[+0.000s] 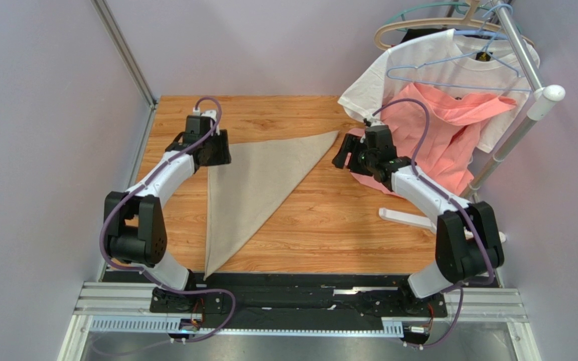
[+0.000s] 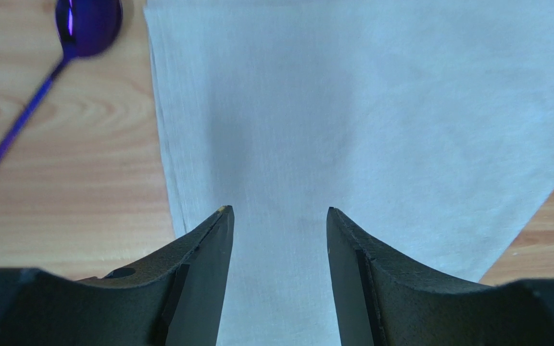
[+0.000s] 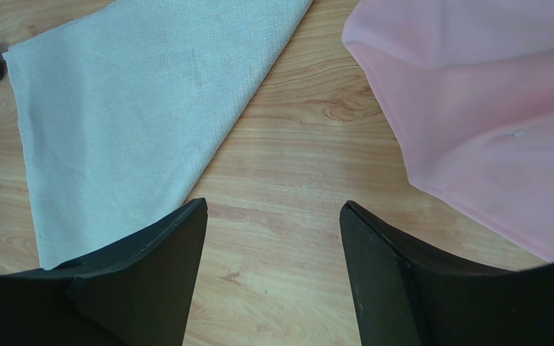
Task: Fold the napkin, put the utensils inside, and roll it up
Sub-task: Fold the napkin
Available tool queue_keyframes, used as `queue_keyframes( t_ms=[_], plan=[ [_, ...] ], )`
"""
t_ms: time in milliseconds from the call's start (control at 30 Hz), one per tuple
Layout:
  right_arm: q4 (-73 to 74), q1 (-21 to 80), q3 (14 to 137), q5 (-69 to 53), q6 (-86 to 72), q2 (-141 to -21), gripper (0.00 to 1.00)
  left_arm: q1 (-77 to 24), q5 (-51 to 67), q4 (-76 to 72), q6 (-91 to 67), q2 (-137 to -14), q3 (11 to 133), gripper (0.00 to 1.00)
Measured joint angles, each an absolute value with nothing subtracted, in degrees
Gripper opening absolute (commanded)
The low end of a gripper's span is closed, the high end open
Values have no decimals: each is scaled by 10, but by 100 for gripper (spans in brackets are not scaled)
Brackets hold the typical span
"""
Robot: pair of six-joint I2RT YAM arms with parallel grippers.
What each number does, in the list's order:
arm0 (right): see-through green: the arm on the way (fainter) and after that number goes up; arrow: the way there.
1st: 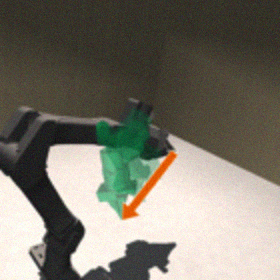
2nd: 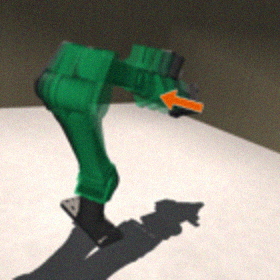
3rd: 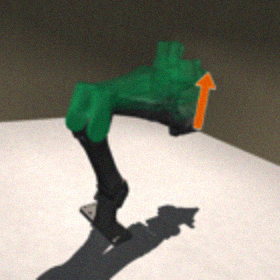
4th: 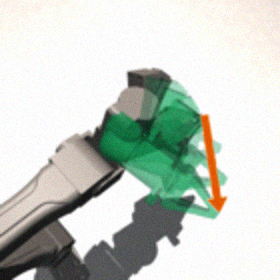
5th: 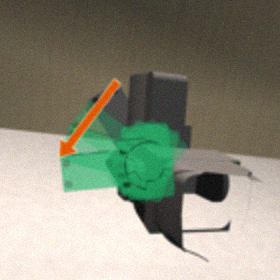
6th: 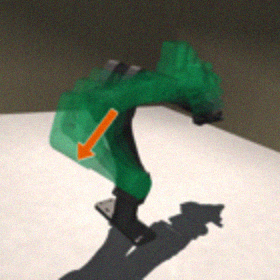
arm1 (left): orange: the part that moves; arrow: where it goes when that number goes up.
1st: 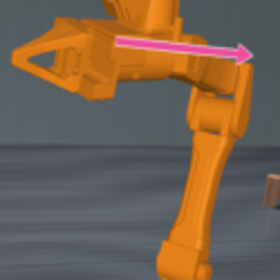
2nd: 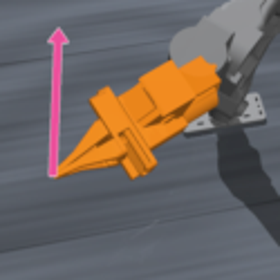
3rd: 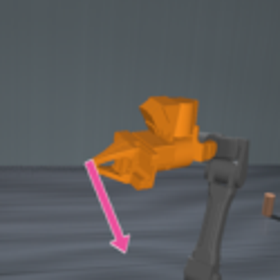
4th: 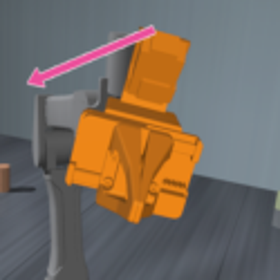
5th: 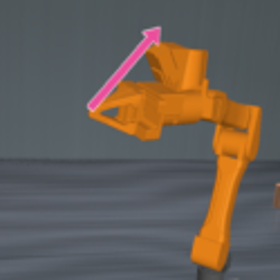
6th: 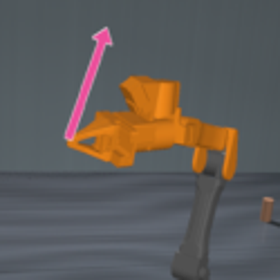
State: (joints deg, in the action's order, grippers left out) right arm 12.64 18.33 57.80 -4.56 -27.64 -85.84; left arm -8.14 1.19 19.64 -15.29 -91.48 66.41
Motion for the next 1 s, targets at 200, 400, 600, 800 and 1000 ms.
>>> queue_keyframes(
  t_ms=[200,400,600,800,1000],
  plan=[
    [73,189,589,-85,-312,-945,70,-65,-10,203,-202,-914,587,57],
    [56,201,590,-101,-333,-972,70,-55,-38,204,-223,-894,536,45],
    [47,208,589,-104,-337,-972,70,-55,-48,203,-234,-884,516,36],
    [40,208,571,-104,-339,-961,70,-55,-48,210,-247,-889,504,35],
    [41,208,552,-101,-340,-926,70,-55,-50,215,-258,-894,503,33]
  ],
)
